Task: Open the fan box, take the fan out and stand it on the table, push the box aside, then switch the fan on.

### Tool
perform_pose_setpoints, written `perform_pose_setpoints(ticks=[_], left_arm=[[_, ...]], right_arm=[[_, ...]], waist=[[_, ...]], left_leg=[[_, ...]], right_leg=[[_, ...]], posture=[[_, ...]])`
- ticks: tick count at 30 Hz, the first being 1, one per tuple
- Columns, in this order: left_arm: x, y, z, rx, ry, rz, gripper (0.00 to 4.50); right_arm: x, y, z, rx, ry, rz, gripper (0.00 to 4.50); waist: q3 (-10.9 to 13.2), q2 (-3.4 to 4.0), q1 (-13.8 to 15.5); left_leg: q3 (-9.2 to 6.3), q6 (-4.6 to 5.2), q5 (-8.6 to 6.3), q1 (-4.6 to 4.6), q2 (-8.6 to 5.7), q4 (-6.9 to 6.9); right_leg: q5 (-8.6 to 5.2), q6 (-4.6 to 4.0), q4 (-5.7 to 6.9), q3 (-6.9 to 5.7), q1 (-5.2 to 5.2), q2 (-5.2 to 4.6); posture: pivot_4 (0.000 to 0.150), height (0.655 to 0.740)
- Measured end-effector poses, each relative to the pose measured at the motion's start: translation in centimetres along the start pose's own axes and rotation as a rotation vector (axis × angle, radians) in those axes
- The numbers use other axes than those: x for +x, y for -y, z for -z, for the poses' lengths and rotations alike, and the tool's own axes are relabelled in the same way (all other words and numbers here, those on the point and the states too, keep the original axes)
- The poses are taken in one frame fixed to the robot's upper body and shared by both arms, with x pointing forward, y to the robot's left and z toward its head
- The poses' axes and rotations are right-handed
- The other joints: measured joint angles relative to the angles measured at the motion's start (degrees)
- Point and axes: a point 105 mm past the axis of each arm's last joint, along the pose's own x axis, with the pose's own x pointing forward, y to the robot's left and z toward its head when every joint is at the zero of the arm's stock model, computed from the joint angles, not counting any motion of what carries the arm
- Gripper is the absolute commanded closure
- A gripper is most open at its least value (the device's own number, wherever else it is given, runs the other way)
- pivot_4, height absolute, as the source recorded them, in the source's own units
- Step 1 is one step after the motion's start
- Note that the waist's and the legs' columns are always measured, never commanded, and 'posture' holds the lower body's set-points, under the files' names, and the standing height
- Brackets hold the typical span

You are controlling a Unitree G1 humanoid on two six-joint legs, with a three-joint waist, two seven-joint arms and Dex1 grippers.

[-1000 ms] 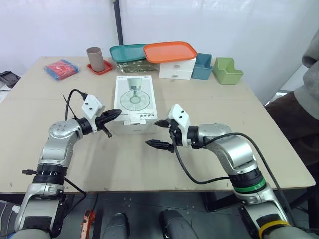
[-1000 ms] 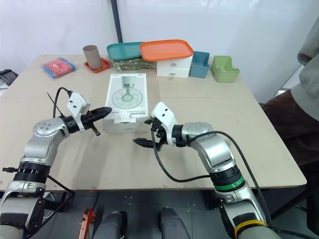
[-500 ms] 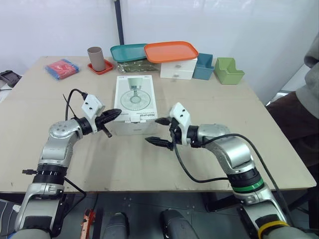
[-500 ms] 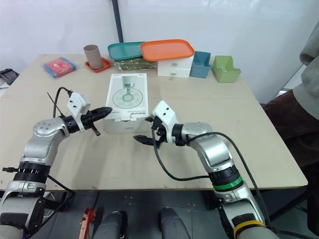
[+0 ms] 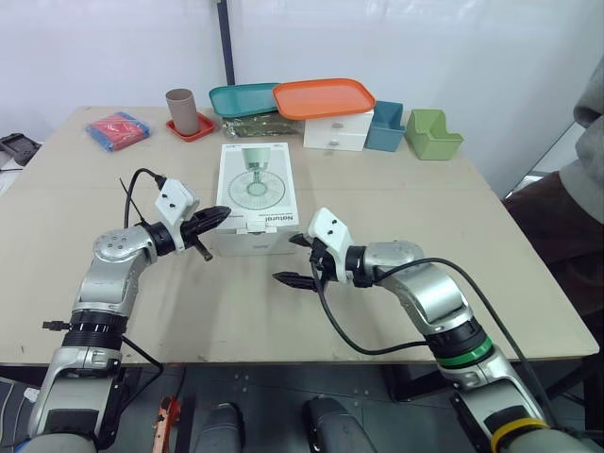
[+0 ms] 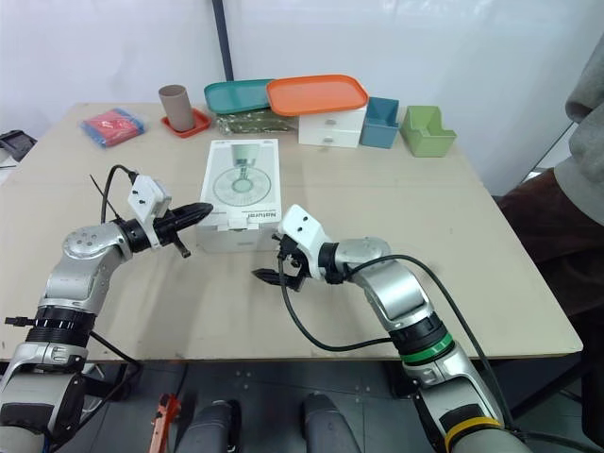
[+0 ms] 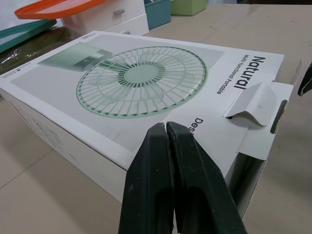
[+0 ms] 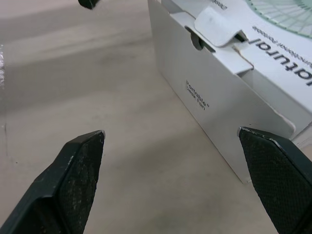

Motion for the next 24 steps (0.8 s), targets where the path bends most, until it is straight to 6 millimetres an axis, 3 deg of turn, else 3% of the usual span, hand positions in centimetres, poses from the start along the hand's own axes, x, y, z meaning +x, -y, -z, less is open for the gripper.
perform_pose_setpoints(ticks=[9, 15, 24], left_arm=[[0.0, 0.0, 0.0, 0.000, 0.000, 0.000, 4.37], [0.1, 0.0, 0.0, -0.002, 0.001, -0.003, 4.37], [0.1, 0.1, 0.0, 0.000, 0.002, -0.001, 4.37]], right_arm=[[-0.4, -0.1, -0.5, 0.012, 0.025, -0.023, 0.00], [-1.5, 1.1, -3.6, 0.012, 0.133, 0.009, 0.00], [-1.0, 2.1, -1.9, 0.047, 0.076, 0.055, 0.00]], waist=[[0.00, 0.00, 0.00], [0.00, -0.01, 0.04], [0.00, 0.00, 0.14]], left_leg=[[0.00, 0.00, 0.00, 0.00, 0.00, 0.00], [0.00, 0.00, 0.00, 0.01, 0.00, 0.00], [0.00, 0.00, 0.00, 0.00, 0.00, 0.00]], right_leg=[[0.01, 0.01, 0.00, 0.00, 0.00, 0.00], [0.01, 0.01, 0.00, 0.00, 0.01, 0.00], [0.00, 0.02, 0.00, 0.00, 0.00, 0.00]], posture=[[0.150, 0.7400], [0.150, 0.7400], [0.150, 0.7400]])
